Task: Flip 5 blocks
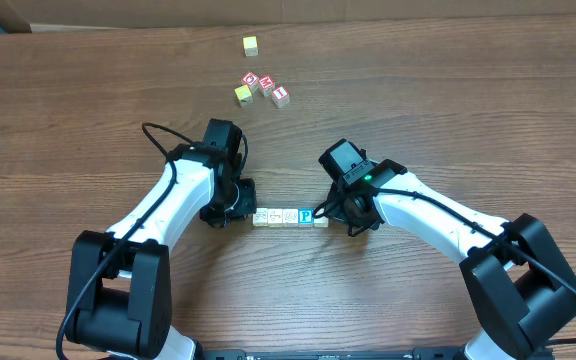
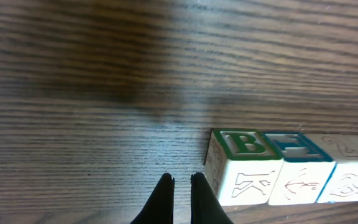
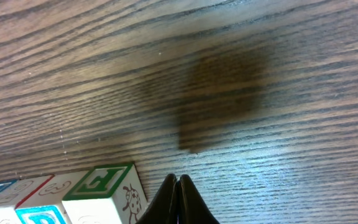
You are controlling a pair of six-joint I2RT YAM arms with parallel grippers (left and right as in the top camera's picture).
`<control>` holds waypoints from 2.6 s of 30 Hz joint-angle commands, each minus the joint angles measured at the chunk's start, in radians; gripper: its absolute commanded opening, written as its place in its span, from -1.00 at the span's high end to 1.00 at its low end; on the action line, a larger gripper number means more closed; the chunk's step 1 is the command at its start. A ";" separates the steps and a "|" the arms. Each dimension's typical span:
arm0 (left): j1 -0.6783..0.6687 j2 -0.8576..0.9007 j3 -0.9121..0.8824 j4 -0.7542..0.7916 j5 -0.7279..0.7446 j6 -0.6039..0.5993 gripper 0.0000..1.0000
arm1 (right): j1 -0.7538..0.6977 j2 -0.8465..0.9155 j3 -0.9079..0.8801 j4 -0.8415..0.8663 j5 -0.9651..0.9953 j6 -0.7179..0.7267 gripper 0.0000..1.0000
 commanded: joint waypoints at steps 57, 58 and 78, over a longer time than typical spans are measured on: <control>-0.029 0.015 -0.047 0.055 0.001 -0.045 0.92 | 0.031 0.004 -0.006 0.014 -0.035 0.000 0.92; -0.029 0.015 -0.048 0.055 0.001 -0.045 0.92 | 0.031 0.004 -0.006 0.013 -0.035 0.000 0.92; -0.029 0.015 -0.062 0.077 0.001 -0.045 0.91 | 0.055 0.005 -0.006 0.030 -0.050 0.000 0.92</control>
